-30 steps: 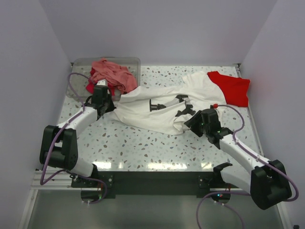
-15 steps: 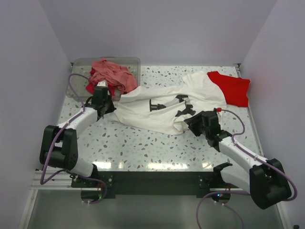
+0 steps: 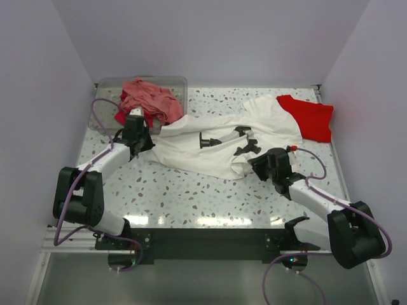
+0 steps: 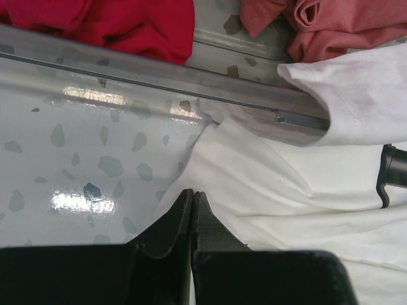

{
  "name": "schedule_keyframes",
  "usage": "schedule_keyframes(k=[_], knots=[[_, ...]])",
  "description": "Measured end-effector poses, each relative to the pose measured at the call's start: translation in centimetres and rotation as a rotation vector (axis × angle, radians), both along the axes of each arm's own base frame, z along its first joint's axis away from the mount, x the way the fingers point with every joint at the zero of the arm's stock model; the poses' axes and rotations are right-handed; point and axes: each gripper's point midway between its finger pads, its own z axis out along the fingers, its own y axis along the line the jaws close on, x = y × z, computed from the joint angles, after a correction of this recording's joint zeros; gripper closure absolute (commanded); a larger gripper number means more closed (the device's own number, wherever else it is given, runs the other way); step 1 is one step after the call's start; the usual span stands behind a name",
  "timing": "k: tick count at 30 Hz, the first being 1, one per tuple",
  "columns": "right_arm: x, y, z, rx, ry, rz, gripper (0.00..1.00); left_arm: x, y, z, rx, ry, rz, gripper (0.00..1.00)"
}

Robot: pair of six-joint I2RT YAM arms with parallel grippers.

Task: Fold and stack the t-shirts
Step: Fold the tshirt

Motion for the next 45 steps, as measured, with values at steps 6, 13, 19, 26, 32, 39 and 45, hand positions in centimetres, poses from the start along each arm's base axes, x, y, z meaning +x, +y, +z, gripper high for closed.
schedule_keyframes(k=[6, 13, 19, 26, 32, 39, 45], knots=[[0.3, 0.1, -0.4, 0.008, 0.006, -0.008, 0.71, 0.0, 0.0, 0.0, 0.000, 0.000, 0.000, 1.00], [0.3, 0.1, -0.3, 0.010, 0.003, -0.008, 0.86, 0.0, 0.0, 0.0, -0.001, 0.000, -0.002, 1.00], [0.2, 0.1, -0.3, 0.007, 0.006, -0.008, 1.00, 0.0, 0.0, 0.0, -0.001, 0.000, -0.001, 1.00], [-0.3, -0.6, 0.9, -0.015, -0.018, -0.018, 1.00, 0.0, 0.0, 0.0, -0.001, 0.000, -0.002, 1.00], [-0.7, -1.2, 1.8, -0.030, -0.035, -0.031, 1.00, 0.0, 0.0, 0.0, -0.001, 0.000, -0.002, 1.00], [-1.1, -3.5, 5.5, -0.159, -0.079, -0.053, 1.00, 0.0, 0.0, 0.0, -0.001, 0.001, -0.002, 1.00], [-1.2, -5.5, 11.8, -0.287, -0.187, -0.052, 1.00, -0.1, 0.0, 0.4, -0.003, -0.009, -0.001, 1.00]])
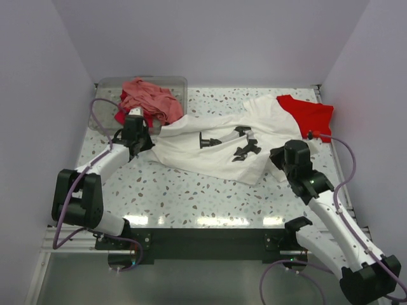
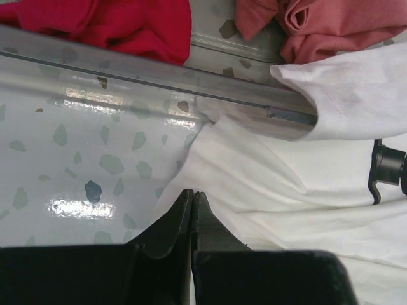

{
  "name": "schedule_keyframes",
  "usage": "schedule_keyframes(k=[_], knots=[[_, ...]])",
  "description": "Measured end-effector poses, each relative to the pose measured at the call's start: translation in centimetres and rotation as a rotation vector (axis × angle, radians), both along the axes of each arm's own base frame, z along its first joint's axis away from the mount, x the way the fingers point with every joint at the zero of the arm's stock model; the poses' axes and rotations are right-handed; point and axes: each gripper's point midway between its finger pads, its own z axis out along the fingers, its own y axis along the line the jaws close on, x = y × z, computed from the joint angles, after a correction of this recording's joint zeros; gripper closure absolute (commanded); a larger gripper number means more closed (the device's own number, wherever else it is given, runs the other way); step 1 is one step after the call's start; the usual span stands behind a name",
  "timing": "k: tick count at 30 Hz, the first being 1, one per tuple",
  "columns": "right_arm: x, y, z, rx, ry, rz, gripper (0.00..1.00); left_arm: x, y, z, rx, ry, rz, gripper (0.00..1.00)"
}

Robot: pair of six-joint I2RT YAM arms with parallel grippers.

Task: Fold and stack the t-shirts
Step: Fold the tshirt

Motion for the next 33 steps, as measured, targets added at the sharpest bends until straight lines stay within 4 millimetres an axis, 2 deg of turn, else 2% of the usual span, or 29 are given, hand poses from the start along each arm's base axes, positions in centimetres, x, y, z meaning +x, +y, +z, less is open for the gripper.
schedule_keyframes(k=[2, 8, 16, 26, 33], knots=[[-0.7, -0.7, 1.1, -0.041, -0.012, 0.006, 1.00, -0.2, 0.0, 0.5, -0.003, -0.015, 0.000, 1.00], [-4.2, -2.9, 2.3, -0.129, -0.019, 0.013, 1.00, -2.2, 0.4, 2.4, -0.013, -0.065, 0.001, 1.00], [-8.3, -5.2, 6.4, -0.169, -0.095, 0.001, 1.00, -5.7, 0.5, 5.3, -0.057, -0.130, 0.002, 1.00], [-12.2, -6.9, 7.0, -0.202, -0.084, 0.002, 1.00, -9.9, 0.6, 9.1, -0.120, -0.220, 0.001, 1.00], [-14.0, -7.7, 8.5, -0.200, -0.115, -0.001, 1.00, -12.4, 0.4, 9.8, -0.158, -0.220, -0.006, 1.00]])
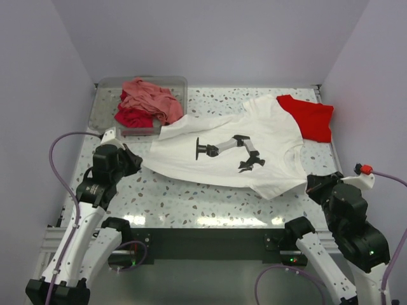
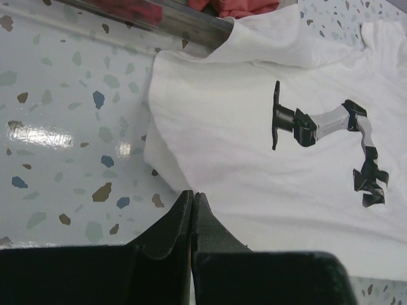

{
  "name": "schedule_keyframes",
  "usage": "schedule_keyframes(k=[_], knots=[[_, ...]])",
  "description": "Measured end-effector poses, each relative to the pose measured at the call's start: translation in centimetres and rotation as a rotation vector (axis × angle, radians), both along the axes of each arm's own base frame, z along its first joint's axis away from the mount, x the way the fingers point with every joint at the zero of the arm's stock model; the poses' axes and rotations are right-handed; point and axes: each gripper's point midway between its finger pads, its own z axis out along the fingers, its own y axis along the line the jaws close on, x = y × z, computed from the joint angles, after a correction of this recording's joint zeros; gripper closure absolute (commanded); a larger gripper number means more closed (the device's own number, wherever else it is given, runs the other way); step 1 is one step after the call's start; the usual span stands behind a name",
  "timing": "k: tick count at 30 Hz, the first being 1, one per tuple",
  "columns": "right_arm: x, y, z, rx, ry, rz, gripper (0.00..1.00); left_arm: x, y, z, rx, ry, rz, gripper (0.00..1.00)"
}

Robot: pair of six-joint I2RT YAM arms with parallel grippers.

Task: Fold and stack the t-shirts
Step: Fold the tshirt

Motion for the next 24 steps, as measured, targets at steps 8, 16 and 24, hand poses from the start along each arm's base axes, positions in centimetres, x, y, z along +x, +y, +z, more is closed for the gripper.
schedule_keyframes(k=[8, 16, 24], knots=[[-0.8, -0.7, -0.1, -0.029, 0.008, -0.009, 1.00, -2.0, -0.7, -0.7, -0.044, 0.030, -0.034, 1.00], [1.9, 0.3, -3.7, -0.106, 0.129, 0.013, 1.00, -0.3, -1.5, -5.1, -0.035, 0.181, -0.054, 1.00], [6.5, 1.7, -7.5, -0.203, 0.268, 0.040, 1.00, 2.5, -2.0, -7.9, -0.019, 0.257, -0.057, 1.00]])
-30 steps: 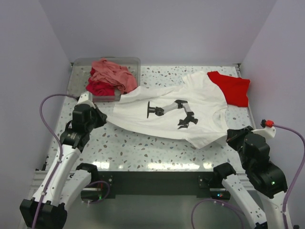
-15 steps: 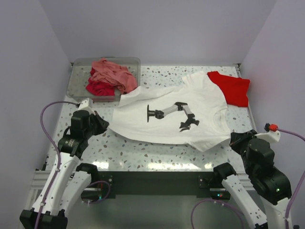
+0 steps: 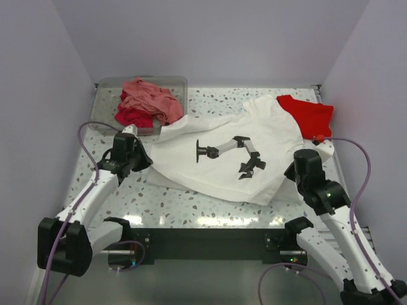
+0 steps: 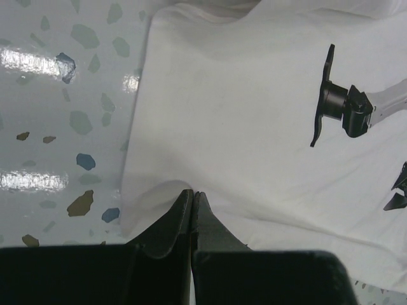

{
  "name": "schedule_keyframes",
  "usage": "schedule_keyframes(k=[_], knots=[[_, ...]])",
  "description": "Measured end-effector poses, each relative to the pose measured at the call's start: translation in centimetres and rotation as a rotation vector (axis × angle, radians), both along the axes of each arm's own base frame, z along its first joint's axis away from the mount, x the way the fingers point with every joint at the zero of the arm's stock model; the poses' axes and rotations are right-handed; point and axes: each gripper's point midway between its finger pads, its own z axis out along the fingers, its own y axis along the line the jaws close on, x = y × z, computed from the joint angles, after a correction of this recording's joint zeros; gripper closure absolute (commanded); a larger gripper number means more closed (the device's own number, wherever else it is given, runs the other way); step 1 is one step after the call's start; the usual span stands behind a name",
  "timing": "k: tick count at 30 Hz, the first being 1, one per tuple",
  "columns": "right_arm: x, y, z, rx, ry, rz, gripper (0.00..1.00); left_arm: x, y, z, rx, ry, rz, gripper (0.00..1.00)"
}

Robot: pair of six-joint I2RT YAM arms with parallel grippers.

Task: Fold and stack the t-shirts
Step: Fold the tshirt

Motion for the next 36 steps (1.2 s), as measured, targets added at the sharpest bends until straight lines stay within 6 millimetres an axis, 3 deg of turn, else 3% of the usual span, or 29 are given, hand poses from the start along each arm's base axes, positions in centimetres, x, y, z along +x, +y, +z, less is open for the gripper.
schedule_keyframes(k=[13, 26, 36], knots=[[6.6, 0.2, -2.5, -0.155, 0.091, -0.001, 1.00, 5.8, -0.3, 0.6, 0.022, -0.036, 0.024, 1.00], [11.1, -3.3, -2.3, -0.184, 0.110, -0.086, 1.00, 7.3, -0.5, -1.2, 0.033, 0.006, 0.027, 1.00], [13.4, -3.6, -3.6, -0.165, 0.146, -0.041, 1.00, 8.0, -0.6, -1.3, 0.032, 0.004, 0.029, 1.00]])
